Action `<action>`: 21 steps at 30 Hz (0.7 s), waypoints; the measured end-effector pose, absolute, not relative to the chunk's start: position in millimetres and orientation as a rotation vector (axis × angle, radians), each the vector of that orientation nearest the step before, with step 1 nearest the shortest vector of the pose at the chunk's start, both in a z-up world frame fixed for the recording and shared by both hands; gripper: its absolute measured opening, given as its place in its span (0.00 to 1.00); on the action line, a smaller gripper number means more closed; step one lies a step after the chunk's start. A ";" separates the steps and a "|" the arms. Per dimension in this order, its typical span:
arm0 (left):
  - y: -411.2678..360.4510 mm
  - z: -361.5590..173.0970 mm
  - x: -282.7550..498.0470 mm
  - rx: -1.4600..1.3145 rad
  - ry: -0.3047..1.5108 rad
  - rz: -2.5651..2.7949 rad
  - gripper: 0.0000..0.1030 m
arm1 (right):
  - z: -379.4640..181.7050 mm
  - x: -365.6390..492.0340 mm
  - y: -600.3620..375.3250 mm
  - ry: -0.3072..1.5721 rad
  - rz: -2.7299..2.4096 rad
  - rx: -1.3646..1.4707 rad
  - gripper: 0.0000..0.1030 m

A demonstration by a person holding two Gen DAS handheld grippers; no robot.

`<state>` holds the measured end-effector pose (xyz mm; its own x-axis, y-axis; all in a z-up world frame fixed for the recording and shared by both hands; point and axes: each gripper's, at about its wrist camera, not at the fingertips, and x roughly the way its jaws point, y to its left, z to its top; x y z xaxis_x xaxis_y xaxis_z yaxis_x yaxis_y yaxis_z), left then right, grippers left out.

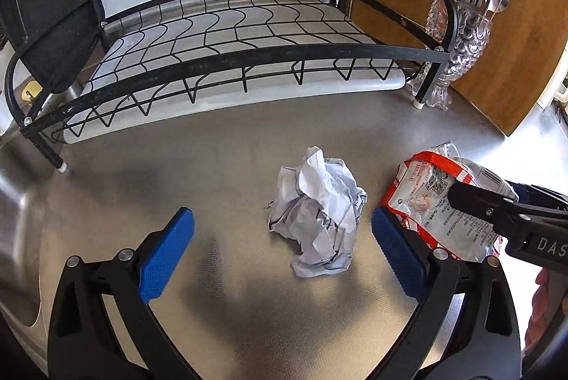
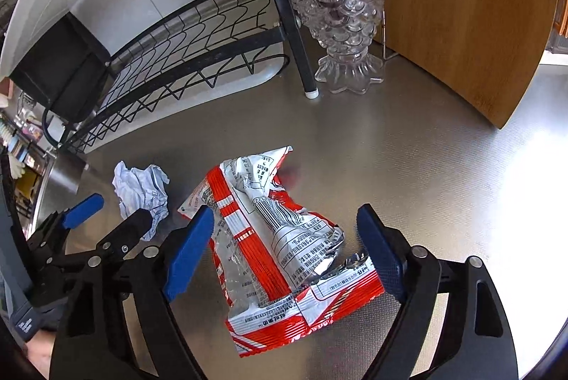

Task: Collect trash
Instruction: 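Grasp the crumpled white foil with left tool while right tool grasps the red chip bag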

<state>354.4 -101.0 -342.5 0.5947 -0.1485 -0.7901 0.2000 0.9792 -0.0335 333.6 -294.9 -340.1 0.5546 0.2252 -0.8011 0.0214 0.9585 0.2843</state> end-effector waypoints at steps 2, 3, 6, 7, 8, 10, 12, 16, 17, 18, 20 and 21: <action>-103.4 -343.4 355.6 0.067 0.900 -0.217 0.86 | -342.8 334.8 -291.3 0.975 0.129 0.262 0.63; -104.8 -343.9 356.2 0.071 0.898 -0.224 0.83 | -343.5 334.5 -290.1 0.970 0.130 0.260 0.60; -108.0 -348.3 358.8 0.071 0.921 -0.258 0.60 | -346.1 334.5 -287.7 0.966 0.131 0.259 0.51; -108.5 -349.3 359.2 0.071 0.925 -0.267 0.50 | -346.1 334.3 -287.3 0.962 0.131 0.255 0.48; -108.7 -349.6 358.6 0.069 0.924 -0.272 0.49 | -345.6 334.3 -287.3 0.958 0.133 0.259 0.42; -107.7 -348.9 356.5 0.068 0.918 -0.274 0.48 | -343.1 333.1 -288.6 0.948 0.145 0.278 0.33; -105.7 -348.2 352.9 0.067 0.918 -0.273 0.47 | -340.6 332.3 -285.9 0.946 0.143 0.268 0.27; -99.0 -337.0 337.3 0.084 0.896 -0.266 0.47 | -334.1 326.9 -282.0 0.942 0.139 0.262 0.18; -96.6 -332.2 332.7 0.089 0.890 -0.263 0.47 | -331.4 324.0 -280.9 0.939 0.136 0.258 0.17; -93.6 -326.3 326.9 0.093 0.884 -0.259 0.47 | -328.1 320.7 -279.7 0.936 0.134 0.255 0.17; -88.1 -313.3 316.1 0.099 0.870 -0.248 0.47 | -319.9 313.0 -277.2 0.930 0.135 0.256 0.16; -85.3 -305.7 309.4 0.099 0.863 -0.242 0.47 | -314.2 307.5 -275.9 0.924 0.136 0.255 0.16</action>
